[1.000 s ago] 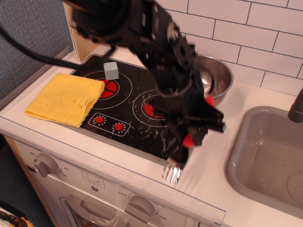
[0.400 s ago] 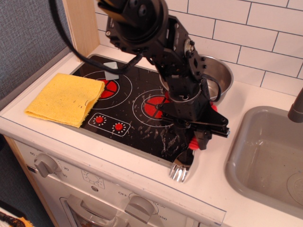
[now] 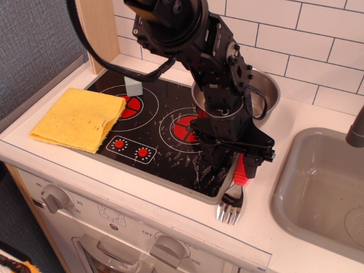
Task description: Place the red fork between the stove and the sink
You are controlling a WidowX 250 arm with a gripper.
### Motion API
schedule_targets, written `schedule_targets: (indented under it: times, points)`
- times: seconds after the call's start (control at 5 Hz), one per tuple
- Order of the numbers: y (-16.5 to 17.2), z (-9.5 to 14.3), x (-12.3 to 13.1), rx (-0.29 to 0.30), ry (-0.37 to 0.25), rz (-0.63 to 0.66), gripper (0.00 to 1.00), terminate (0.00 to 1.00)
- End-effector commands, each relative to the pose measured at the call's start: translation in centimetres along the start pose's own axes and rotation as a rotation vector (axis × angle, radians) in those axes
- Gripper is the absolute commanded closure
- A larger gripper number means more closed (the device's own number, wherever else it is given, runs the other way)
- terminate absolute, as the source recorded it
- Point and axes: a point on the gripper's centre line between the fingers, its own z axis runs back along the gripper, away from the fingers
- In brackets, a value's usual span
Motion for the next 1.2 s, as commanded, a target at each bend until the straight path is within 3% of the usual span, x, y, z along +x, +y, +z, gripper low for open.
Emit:
schedule_targets:
  times: [0.0, 0.6, 0.8, 1.0]
  points:
    - [0.8, 3.2, 1.4, 0.0, -0.085, 0.001, 0.0, 0.0]
    - [2.2, 11.3, 3.4, -0.01, -0.2, 0.008, 0.0, 0.0]
    - [3.4, 14.6, 3.1, -0.024, -0.275, 0.062, 0.0, 0.0]
    - [3.4, 14.6, 3.1, -0.024, -0.275, 0.062, 0.0, 0.0]
